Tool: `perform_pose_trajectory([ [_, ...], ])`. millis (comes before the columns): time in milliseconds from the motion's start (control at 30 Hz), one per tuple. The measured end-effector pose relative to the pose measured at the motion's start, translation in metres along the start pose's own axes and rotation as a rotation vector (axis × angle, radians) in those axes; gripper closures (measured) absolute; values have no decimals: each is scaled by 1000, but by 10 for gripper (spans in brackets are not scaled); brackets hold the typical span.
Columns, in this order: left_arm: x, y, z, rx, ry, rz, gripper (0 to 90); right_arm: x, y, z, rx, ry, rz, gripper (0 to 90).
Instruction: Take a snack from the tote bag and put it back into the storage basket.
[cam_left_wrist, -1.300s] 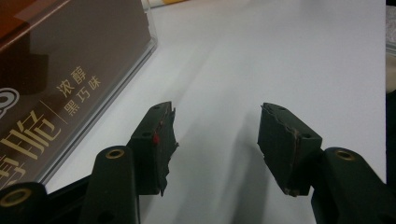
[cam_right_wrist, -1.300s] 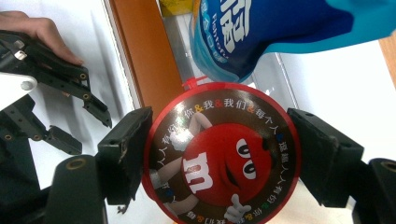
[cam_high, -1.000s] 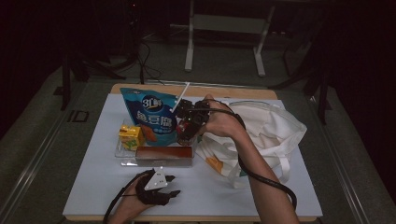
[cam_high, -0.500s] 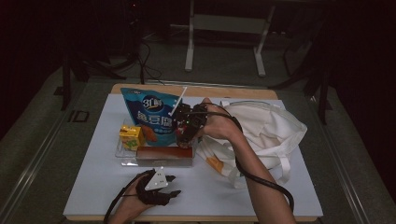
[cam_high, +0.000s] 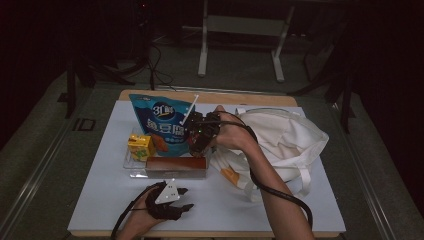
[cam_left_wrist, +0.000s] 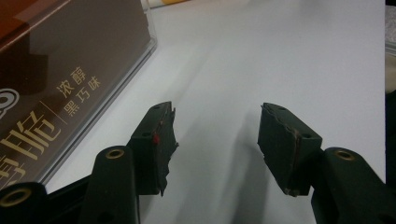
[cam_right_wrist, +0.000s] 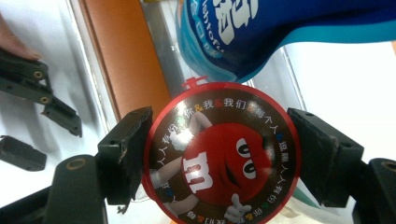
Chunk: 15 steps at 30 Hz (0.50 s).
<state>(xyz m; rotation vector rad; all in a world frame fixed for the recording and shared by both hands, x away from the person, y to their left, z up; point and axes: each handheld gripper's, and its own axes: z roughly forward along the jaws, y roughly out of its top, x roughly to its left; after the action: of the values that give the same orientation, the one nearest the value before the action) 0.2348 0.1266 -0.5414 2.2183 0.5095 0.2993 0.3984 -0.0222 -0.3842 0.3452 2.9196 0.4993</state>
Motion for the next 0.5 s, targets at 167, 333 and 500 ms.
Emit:
perform_pose_trajectory([
  [167, 0, 0, 0, -1, 0, -3, 456, -1, 0, 2, -5, -2, 6, 258],
  [333, 0, 0, 0, -2, -1, -2, 456, -3, 1, 5, -11, -7, 7, 258],
  [500, 0, 0, 0, -1, -2, -1, 456, -4, 2, 6, -8, -22, 18, 259],
])
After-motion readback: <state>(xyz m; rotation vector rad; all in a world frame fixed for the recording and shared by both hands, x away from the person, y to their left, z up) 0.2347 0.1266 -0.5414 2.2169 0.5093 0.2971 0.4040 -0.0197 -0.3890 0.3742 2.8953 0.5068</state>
